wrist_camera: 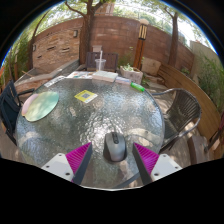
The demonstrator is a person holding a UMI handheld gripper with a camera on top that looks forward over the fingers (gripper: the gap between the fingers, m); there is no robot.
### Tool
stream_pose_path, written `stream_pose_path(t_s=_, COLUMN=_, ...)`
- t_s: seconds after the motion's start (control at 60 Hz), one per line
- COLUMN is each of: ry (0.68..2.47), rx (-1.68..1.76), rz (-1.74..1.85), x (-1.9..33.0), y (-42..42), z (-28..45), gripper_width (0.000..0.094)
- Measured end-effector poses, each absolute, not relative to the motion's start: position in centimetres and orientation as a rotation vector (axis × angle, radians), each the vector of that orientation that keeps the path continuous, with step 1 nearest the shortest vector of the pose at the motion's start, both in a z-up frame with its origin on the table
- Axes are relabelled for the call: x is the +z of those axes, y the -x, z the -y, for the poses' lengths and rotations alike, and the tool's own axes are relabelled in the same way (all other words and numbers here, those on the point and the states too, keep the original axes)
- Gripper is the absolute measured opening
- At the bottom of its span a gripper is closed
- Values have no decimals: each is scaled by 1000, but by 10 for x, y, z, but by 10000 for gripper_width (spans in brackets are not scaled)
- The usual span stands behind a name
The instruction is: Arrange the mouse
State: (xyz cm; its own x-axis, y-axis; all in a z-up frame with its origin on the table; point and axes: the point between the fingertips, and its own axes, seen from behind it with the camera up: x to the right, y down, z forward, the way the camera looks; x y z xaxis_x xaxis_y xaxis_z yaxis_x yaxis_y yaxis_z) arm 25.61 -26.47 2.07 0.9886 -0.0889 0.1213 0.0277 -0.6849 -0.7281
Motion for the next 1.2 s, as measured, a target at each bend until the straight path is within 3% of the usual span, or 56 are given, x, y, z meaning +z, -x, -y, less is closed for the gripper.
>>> stream_pose_path(t_s=0.133, ry=2372, rx=-156, rz=-17, x=-19, y=-276, z=236, gripper_width=767)
stream_pose_path(t_s=0.233, ry=2351, rx=-58, rz=-35, x=-21, y=-265, z=229, gripper_width=509)
stream_pose_path(t_s=0.45, ry=2367, rx=-87, rz=-49, x=-17, y=-266, z=234, gripper_width=381)
stream_pose_path(t_s=0.6, ry=2372, rx=-110, rz=-105, x=-10, y=-264, z=234, gripper_width=363)
stream_pose_path(t_s=0.7, ry=2306, rx=-182, rz=-148, x=30, y=-274, z=220, gripper_width=363)
stream_pose_path(t_s=0.817, ry=2161, rx=-253, rz=-212, x=114, y=-277, z=180, gripper_width=364)
stream_pose_path(t_s=0.917, ry=2012, rx=-232, rz=-231, x=200, y=-240, z=133, gripper_width=361)
stream_pose_path(t_s=1.017, ry=1908, rx=-136, rz=-171, x=252, y=-155, z=87, gripper_width=363)
stream_pose_path(t_s=1.083, ry=1915, rx=-50, rz=-114, x=242, y=-81, z=65, gripper_width=359)
stream_pose_path(t_s=1.2, ry=2056, rx=65, rz=-38, x=149, y=21, z=44, gripper_width=365)
